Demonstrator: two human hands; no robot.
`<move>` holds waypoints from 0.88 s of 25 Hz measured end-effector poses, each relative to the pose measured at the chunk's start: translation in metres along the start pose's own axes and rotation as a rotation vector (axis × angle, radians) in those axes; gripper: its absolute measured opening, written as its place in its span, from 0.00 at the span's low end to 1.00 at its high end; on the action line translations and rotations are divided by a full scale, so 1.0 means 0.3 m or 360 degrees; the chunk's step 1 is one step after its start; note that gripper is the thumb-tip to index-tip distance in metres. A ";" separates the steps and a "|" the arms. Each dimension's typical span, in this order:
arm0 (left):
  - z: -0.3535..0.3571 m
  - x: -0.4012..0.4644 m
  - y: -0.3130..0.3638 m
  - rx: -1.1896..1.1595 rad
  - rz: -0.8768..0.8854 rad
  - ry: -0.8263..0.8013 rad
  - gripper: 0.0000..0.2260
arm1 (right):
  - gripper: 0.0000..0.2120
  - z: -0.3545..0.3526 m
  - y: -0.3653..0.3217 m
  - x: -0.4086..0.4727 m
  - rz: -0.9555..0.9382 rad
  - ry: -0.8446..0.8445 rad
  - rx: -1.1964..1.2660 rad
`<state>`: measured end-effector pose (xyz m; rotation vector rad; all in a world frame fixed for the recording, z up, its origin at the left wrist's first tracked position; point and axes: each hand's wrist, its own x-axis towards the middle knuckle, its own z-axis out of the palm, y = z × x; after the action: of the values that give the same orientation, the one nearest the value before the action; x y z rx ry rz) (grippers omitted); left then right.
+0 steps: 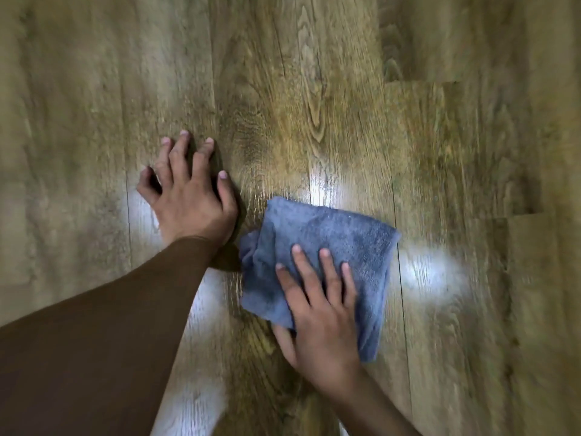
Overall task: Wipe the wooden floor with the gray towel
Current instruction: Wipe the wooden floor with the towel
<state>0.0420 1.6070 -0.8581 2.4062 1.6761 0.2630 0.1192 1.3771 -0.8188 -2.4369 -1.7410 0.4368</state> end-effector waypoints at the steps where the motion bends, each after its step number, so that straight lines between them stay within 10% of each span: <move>1: 0.002 0.001 -0.002 -0.0013 0.0000 0.0008 0.23 | 0.36 -0.010 0.024 0.011 -0.0091 -0.0030 0.0000; 5: 0.004 0.000 -0.004 -0.0024 -0.0010 0.0022 0.23 | 0.40 -0.104 0.193 0.220 -0.0310 -0.0076 -0.0174; 12: 0.008 -0.005 -0.001 0.0006 -0.0012 0.0039 0.22 | 0.30 -0.222 0.330 0.855 0.0592 0.0305 0.0224; 22: -0.003 -0.008 0.003 0.0027 0.0025 0.0000 0.23 | 0.34 -0.125 0.106 0.598 0.0122 0.0223 0.0186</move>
<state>0.0420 1.6046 -0.8570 2.4324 1.6668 0.2523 0.2130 1.5379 -0.8211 -2.3955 -1.5271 0.3552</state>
